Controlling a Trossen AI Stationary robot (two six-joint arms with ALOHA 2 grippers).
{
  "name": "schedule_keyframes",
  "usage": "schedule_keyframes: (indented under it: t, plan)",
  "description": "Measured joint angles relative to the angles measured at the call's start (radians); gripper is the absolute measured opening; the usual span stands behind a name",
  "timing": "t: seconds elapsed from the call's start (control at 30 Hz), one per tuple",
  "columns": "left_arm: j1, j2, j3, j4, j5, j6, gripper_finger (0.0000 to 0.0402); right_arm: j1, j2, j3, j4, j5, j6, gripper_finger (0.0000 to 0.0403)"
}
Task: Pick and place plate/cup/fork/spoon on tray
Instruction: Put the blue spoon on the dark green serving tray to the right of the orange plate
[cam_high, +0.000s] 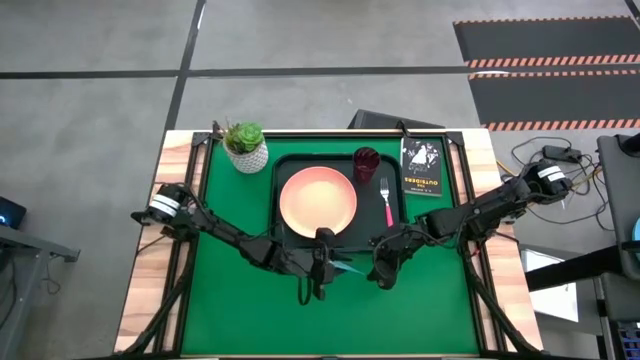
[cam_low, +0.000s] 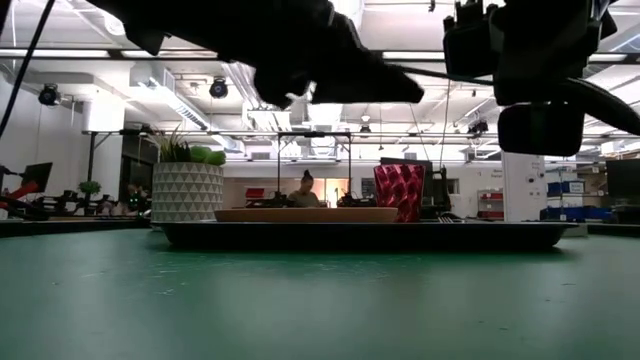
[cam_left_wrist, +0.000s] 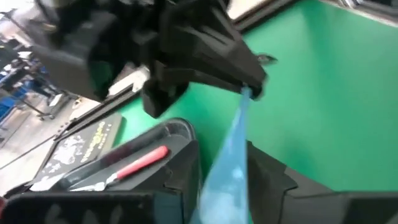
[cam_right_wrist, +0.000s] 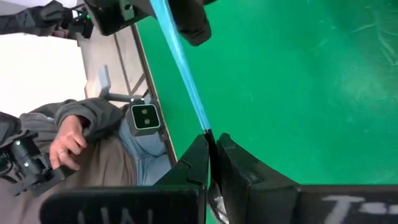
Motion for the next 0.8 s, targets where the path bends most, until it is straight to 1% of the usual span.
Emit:
schedule_keyframes:
  t: [0.07, 0.13, 0.17, 0.23, 0.3, 0.33, 0.47, 0.53, 0.63, 0.67, 0.8]
  plan:
    - [-0.004, -0.003, 0.002, -0.058, 0.002, 0.014, 0.0108, -0.003, 0.0, 0.0, 0.003, -0.002, 0.015, 0.0013]
    - [-0.007, -0.004, 0.002, -0.138, -0.03, 0.039, 0.0132, -0.005, 0.0, 0.0, 0.006, -0.006, 0.043, 0.0012]
    - [-0.012, -0.006, 0.001, -0.189, -0.079, 0.063, 0.0146, -0.006, 0.0, 0.0, 0.003, -0.007, 0.066, 0.0012]
    - [-0.031, -0.014, -0.002, -0.302, -0.239, 0.097, 0.0172, -0.007, 0.0, -0.004, -0.01, -0.001, 0.128, 0.0012]
    - [-0.051, -0.016, -0.003, -0.319, -0.374, 0.138, 0.0194, -0.007, 0.0, -0.007, -0.009, 0.016, 0.196, 0.0011]
    - [-0.06, -0.021, -0.003, -0.313, -0.401, 0.17, 0.0202, -0.007, 0.0, -0.007, -0.001, 0.031, 0.222, 0.0011]
    - [-0.094, -0.041, 0.0, -0.257, -0.413, 0.262, 0.0221, -0.017, 0.012, -0.007, 0.029, 0.14, 0.301, 0.0011]
    - [-0.104, -0.042, 0.0, -0.16, -0.378, 0.29, 0.0222, -0.025, 0.037, -0.007, 0.086, 0.182, 0.323, 0.0011]
    - [-0.104, -0.034, -0.001, 0.02, -0.294, 0.315, 0.0223, -0.041, 0.094, -0.006, 0.221, 0.164, 0.358, 0.0011]
    - [-0.1, -0.031, 0.0, 0.042, -0.272, 0.316, 0.0223, -0.044, 0.116, -0.006, 0.271, 0.157, 0.371, 0.0011]
    - [-0.089, -0.007, -0.006, 0.01, -0.262, 0.333, 0.0221, -0.053, 0.185, -0.006, 0.434, 0.11, 0.401, 0.0011]
